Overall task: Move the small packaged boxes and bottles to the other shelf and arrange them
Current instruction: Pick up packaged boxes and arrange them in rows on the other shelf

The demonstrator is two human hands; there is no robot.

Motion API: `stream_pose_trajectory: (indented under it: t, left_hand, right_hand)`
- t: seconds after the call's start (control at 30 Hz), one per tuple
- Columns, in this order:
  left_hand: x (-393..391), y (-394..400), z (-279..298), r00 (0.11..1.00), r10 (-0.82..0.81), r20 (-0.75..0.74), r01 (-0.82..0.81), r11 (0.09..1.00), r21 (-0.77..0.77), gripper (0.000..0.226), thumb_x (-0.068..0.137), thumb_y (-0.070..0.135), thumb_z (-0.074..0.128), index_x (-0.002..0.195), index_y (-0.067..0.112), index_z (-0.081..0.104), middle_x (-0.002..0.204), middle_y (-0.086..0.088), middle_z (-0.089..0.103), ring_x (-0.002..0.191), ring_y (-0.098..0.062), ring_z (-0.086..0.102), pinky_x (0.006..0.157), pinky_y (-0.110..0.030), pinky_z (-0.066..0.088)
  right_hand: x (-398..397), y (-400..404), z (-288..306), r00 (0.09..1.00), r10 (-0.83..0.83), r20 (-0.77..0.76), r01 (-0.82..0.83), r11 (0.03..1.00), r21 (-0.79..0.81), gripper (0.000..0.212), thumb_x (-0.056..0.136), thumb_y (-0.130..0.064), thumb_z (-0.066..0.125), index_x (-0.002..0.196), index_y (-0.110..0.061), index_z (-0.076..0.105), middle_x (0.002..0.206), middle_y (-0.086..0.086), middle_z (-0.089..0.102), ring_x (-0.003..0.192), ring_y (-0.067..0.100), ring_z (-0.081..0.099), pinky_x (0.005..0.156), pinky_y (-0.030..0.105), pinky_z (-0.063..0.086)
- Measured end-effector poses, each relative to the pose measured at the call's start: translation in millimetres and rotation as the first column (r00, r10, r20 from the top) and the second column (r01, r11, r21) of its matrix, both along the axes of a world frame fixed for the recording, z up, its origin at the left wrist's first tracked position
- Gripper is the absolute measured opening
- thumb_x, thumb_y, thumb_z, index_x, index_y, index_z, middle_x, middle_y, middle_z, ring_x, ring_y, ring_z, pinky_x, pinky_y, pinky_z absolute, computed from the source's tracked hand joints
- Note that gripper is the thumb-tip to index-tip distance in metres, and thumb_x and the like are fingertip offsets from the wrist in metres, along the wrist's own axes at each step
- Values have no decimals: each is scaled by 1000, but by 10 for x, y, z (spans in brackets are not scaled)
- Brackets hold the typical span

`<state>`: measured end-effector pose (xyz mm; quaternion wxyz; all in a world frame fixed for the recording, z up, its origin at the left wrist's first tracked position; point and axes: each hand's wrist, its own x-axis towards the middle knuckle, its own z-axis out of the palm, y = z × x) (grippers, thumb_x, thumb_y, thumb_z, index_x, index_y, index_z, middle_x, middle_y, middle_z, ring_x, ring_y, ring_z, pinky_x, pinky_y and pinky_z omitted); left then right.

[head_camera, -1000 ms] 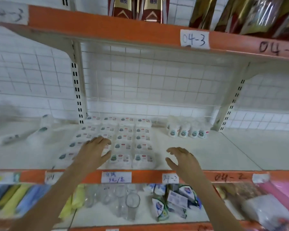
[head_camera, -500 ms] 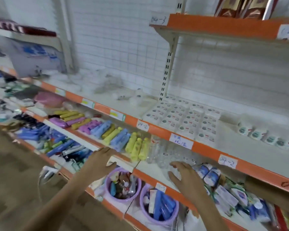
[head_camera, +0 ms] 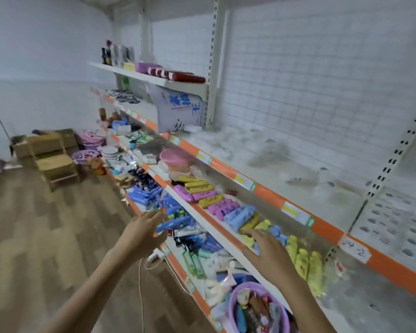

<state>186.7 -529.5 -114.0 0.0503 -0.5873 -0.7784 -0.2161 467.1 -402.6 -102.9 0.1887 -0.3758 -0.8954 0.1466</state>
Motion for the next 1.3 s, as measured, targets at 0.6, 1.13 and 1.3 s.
stream_pose_trajectory:
  t: [0.6,1.13,1.3]
  left_hand:
    - [-1876,2039,427,948,-252,193,239,967,88,34,88,23,59,121,20,55,118,5,55,105,-13,55,84,-22,42]
    - [-2085,5415,1220,790,-613,-8,613,790,-8,35,89,30,57,121,19,52,117,2,56,106,-13,53,84,-19,38]
    - [-2158,6255,1202,770,-636,-55,619,764,-181,46,88,33,56,130,20,44,128,-1,50,114,-17,49,91,-29,40]
  right_hand:
    - [-1572,1701,386,976,-192,-99,198,979,54,32,88,-29,60,119,-23,57,114,-9,58,108,12,54,88,22,40]
    - [-2086,4114,1043,899,-408,-160,404,913,-55,33,90,-25,59,121,-16,55,117,0,57,107,13,54,96,32,44]
    - [-2381,4630,1058,911,-410,38,411,910,-50,42,93,-5,45,133,-14,44,139,4,42,125,17,42,101,21,30]
